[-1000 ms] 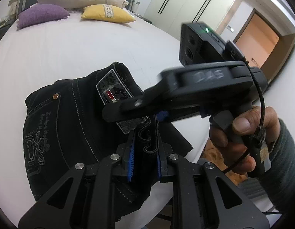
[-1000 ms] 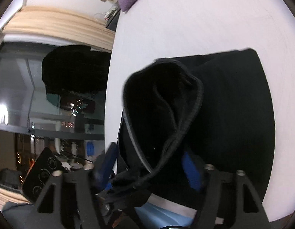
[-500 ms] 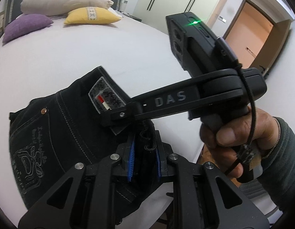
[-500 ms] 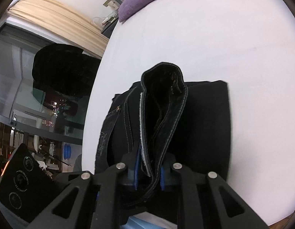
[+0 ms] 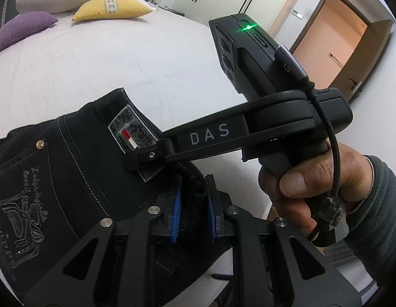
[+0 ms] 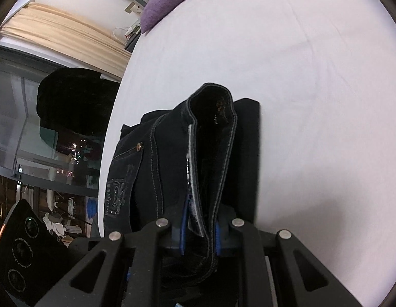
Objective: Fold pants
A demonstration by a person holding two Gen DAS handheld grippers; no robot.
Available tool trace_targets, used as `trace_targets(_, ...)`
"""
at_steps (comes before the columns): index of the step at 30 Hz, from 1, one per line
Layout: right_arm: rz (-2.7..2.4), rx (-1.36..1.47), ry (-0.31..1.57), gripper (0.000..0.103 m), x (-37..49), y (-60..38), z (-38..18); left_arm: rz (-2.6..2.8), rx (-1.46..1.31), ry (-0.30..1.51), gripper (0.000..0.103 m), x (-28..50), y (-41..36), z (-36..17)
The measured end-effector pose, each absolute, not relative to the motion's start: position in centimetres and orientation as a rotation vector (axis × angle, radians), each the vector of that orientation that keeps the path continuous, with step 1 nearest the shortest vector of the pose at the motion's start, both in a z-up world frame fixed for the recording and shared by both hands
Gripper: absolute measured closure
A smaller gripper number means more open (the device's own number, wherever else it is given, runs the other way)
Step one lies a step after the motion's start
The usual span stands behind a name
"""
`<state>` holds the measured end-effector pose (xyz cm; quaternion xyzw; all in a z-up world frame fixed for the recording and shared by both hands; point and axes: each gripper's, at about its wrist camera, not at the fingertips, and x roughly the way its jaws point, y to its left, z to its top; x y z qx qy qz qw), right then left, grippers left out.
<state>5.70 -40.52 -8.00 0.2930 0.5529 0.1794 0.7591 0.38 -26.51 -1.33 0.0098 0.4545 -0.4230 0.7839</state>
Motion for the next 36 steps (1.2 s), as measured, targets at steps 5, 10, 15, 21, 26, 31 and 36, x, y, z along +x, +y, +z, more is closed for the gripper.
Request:
trace_targets(5,0.444,0.739,1.197,0.086,5.4,-42.1,-9.9,-0.923,-0.028,1.006,0.086,0.4,-26.1,-1.8)
trace_targets(10,0.439,0.786,1.169,0.078,4.6,-42.2,-10.0,-0.967,-0.126,0.989,0.086,-0.1,-21.7,1.2)
trace_targets(15,0.323,0.787,1.144,0.068,2.7,-43.5,-8.4,-0.881,-0.186,0.969,0.085,1.6,-16.1,1.7)
trace_targets(21,0.341,0.746,1.032,0.062,0.8,-42.6,-3.5,-0.758,-0.297,0.976,0.085,4.5,-10.8,-0.5)
trace_targets(26,0.396,0.727,1.115,0.062,0.6,-39.4,-5.4,-0.792,-0.328,0.967,0.085,5.9,-10.7,-1.1)
trace_targets(31,0.359,0.817,1.132,0.093,-0.7,-41.3,-9.3,-0.757,-0.288,1.078,0.086,7.1,-11.3,-6.6)
trace_targets(36,0.300,0.790,1.140,0.101,-2.0,-42.4,-8.4,-0.781,-0.299,1.051,0.086,8.3,-10.8,-5.5)
